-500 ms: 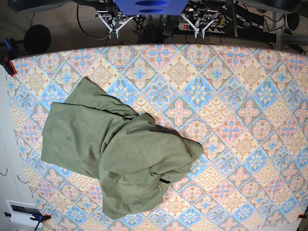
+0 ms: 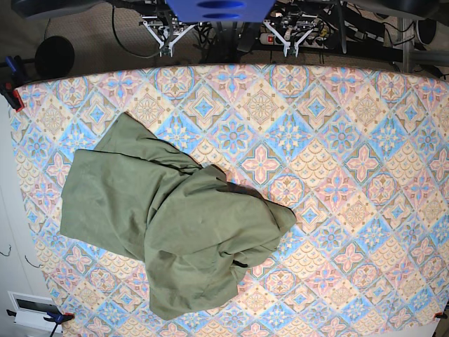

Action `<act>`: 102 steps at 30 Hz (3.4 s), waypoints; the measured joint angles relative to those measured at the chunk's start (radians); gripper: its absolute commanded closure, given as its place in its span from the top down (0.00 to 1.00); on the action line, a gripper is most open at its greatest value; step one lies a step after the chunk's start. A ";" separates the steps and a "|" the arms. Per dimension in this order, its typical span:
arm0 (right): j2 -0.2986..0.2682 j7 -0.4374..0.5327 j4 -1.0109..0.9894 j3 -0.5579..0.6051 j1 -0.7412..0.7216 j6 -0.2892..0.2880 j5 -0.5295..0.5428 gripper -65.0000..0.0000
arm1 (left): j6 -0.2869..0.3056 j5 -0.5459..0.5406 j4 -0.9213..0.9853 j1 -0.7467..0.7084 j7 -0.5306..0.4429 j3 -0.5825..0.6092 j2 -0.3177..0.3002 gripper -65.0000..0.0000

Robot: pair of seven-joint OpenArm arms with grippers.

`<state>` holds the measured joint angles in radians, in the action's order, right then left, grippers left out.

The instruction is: Layout the t-shirt on the table in an organized manner, then fold the t-shirt properly

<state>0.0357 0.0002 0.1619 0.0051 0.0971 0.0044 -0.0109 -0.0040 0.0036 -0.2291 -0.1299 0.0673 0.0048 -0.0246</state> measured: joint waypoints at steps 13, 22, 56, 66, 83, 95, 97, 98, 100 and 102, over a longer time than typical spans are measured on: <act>0.000 0.000 0.002 0.000 0.003 0.000 0.000 0.00 | 0.000 0.000 0.000 0.000 0.000 0.000 0.000 0.00; -0.002 -0.001 0.008 0.000 0.032 0.000 0.000 0.00 | 0.000 -0.002 -0.002 -0.021 -0.005 -0.001 -0.003 0.00; -0.226 -0.002 1.015 -0.121 0.756 0.001 0.013 0.00 | 0.001 0.000 -1.011 -0.725 0.014 -0.001 -0.172 0.00; -0.219 -0.103 1.467 -0.282 0.944 -0.003 0.011 0.00 | 0.002 0.000 -1.437 -0.934 0.019 0.000 -0.172 0.00; -0.224 -0.243 1.806 -0.277 0.892 -0.011 0.011 0.00 | 0.003 -0.080 -1.826 -0.886 0.277 0.011 -0.188 0.00; -0.257 -0.433 1.808 -0.035 0.474 -0.004 0.009 0.00 | -0.001 -0.234 -1.830 -0.694 0.344 0.012 -0.190 0.00; -0.257 -0.494 1.807 0.006 0.417 -0.010 0.011 0.00 | -0.003 -0.237 -1.830 -0.668 0.343 0.011 -0.189 0.00; -0.257 -0.516 1.804 0.027 0.386 -0.014 0.012 0.00 | -0.002 -0.237 -1.830 -0.651 0.346 0.011 -0.189 0.00; -0.255 -0.542 1.798 0.067 0.318 -0.010 0.011 0.00 | 0.000 -0.237 -1.830 -0.615 0.399 0.013 -0.188 0.00; -0.259 -0.557 1.782 0.109 0.236 -0.007 0.012 0.02 | 0.000 -0.244 -1.830 -0.567 0.491 0.013 -0.184 0.00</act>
<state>-0.2230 -0.5571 1.9442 0.1146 0.3328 -0.0029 0.0010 -0.0040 -0.2405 -2.0586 -0.6971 0.5579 0.0181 -0.2085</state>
